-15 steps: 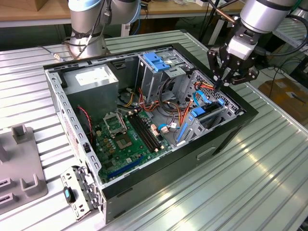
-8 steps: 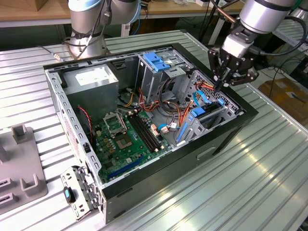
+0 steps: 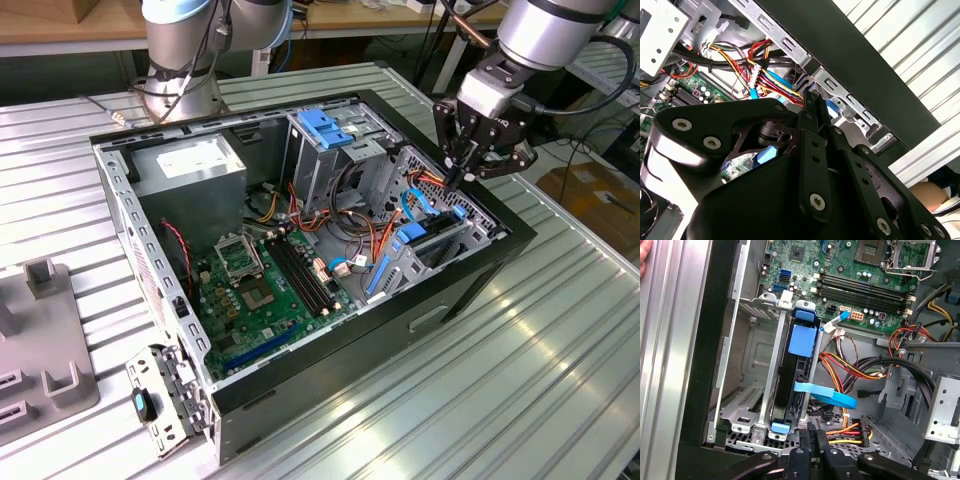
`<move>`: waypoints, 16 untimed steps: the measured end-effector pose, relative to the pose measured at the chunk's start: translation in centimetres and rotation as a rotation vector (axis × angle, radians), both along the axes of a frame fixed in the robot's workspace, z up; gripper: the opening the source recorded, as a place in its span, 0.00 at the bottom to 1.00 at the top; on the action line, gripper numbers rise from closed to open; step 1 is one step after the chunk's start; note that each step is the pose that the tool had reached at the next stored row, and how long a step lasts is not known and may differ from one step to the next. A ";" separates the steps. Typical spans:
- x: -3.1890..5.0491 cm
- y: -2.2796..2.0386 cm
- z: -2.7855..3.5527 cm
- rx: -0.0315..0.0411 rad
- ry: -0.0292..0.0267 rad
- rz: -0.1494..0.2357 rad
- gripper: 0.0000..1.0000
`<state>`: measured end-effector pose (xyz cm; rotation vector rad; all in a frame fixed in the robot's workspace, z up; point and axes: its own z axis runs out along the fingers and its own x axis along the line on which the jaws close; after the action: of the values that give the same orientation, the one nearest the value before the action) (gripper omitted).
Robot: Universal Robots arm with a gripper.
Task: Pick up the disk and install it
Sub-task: 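Insert the second disk wire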
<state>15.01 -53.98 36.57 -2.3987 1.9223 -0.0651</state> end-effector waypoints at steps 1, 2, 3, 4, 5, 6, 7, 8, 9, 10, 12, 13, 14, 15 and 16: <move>0.00 0.00 -0.01 0.0002 0.0000 -0.008 0.16; 0.00 0.01 -0.02 0.0002 0.0000 -0.024 0.16; 0.00 0.00 -0.03 0.0001 0.0000 -0.037 0.16; 0.00 0.00 -0.03 0.0001 0.0000 -0.051 0.16; 0.00 0.00 -0.05 0.0001 0.0000 -0.082 0.16; 0.00 0.00 -0.06 0.0001 0.0000 -0.098 0.16; 0.00 0.00 -0.07 0.0001 0.0000 -0.116 0.16; 0.00 0.00 -0.10 0.0001 0.0000 -0.161 0.16; 0.00 0.00 -0.11 0.0001 0.0000 -0.185 0.16; 0.00 0.00 -0.13 0.0001 0.0000 -0.203 0.16; -0.01 0.00 -0.14 -0.0001 0.0000 -0.248 0.16; -0.01 0.00 -0.14 -0.0001 -0.0001 -0.250 0.16; -0.01 0.00 -0.15 0.0000 0.0000 -0.250 0.16; -0.02 0.00 -0.14 0.0000 0.0000 -0.251 0.16; -0.03 0.00 -0.14 0.0000 0.0000 -0.251 0.16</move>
<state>14.98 -53.98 36.43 -2.1428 2.2117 -0.0776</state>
